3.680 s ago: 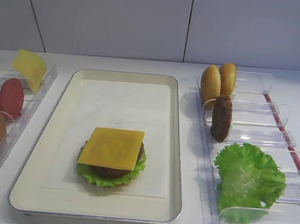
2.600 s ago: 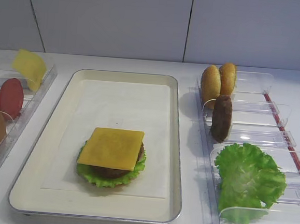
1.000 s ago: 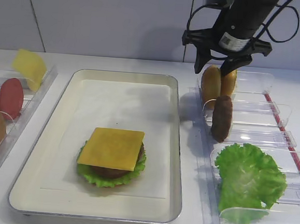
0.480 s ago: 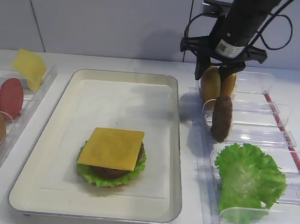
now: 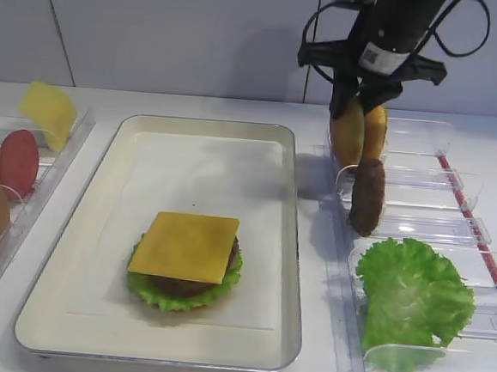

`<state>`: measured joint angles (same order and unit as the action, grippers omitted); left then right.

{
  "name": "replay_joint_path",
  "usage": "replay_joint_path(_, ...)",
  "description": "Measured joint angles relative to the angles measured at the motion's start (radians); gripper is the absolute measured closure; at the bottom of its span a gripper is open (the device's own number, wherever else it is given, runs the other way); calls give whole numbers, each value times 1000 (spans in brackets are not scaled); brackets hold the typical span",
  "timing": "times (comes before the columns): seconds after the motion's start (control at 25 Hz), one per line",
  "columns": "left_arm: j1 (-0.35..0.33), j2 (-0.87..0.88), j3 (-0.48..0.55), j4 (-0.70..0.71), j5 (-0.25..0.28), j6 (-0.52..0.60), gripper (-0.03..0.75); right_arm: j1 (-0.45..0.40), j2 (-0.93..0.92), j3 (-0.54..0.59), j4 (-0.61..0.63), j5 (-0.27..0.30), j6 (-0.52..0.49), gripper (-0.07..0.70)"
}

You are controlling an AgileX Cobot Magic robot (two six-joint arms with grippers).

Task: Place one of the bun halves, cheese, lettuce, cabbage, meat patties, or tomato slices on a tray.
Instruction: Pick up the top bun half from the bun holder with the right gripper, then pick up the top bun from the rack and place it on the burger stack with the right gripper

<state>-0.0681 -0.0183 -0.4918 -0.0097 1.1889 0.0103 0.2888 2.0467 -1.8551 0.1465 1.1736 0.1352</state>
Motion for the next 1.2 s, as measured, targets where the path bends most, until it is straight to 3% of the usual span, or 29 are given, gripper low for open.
replay_joint_path(0.08, 0, 0, 0, 0, 0, 0, 547, 0, 0, -65, 0, 46, 0, 402)
replay_joint_path(0.24, 0, 0, 0, 0, 0, 0, 547, 0, -2, -164, 16, 63, 0, 402)
replay_joint_path(0.56, 0, 0, 0, 0, 0, 0, 547, 0, -91, -139, 318, 73, -122, 405)
replay_joint_path(0.72, 0, 0, 0, 0, 0, 0, 547, 0, -199, 12, 407, 72, -224, 405)
replay_joint_path(0.84, 0, 0, 0, 0, 0, 0, 547, 0, -289, 187, 509, 70, -325, 405)
replay_joint_path(0.96, 0, 0, 0, 0, 0, 0, 547, 0, -374, 373, 666, 62, -455, 406)
replay_joint_path(1.2, 0, 0, 0, 0, 0, 0, 547, 0, -498, 696, 1107, -37, -778, 409)
